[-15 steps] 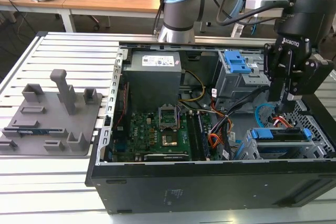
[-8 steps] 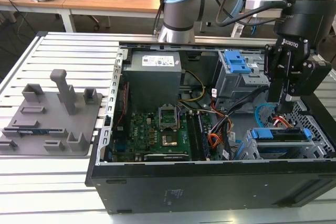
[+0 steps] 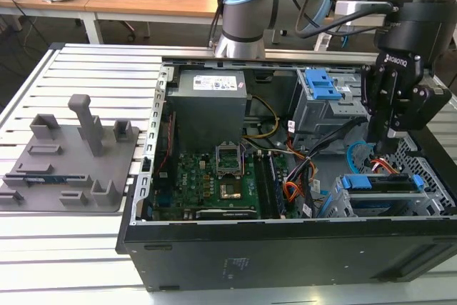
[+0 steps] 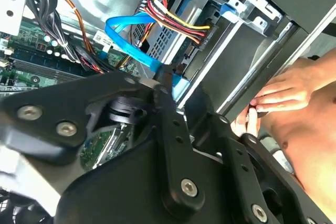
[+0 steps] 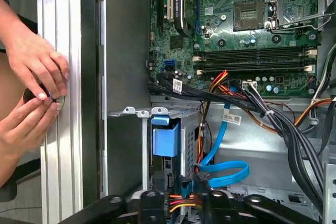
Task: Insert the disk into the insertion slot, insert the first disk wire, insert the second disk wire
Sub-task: 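Insert the second disk wire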
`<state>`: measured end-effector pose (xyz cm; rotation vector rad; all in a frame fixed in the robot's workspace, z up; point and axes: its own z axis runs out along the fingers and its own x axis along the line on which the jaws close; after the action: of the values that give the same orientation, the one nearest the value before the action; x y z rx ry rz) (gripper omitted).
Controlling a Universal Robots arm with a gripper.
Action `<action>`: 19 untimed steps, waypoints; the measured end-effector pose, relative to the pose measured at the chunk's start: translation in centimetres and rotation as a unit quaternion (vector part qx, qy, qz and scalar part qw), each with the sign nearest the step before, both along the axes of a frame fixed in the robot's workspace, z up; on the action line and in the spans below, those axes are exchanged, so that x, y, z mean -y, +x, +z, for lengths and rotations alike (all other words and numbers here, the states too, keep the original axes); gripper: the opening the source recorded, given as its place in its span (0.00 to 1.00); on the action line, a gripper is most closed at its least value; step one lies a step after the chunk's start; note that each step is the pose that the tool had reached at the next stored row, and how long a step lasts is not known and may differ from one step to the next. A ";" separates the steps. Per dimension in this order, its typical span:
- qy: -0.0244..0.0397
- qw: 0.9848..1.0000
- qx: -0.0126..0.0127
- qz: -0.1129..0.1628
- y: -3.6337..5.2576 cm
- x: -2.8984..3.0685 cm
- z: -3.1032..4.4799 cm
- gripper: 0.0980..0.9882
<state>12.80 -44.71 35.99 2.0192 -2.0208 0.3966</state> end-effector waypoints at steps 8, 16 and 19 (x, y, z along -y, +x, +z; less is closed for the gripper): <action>0.000 1.000 0.000 0.003 0.19 0.00 -0.17 0.26; -0.001 1.000 0.000 0.008 0.15 0.00 -0.42 0.26; 0.000 1.000 0.000 0.008 0.13 0.00 -0.51 0.10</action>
<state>12.93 -44.71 35.48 2.0353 -2.0060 0.4006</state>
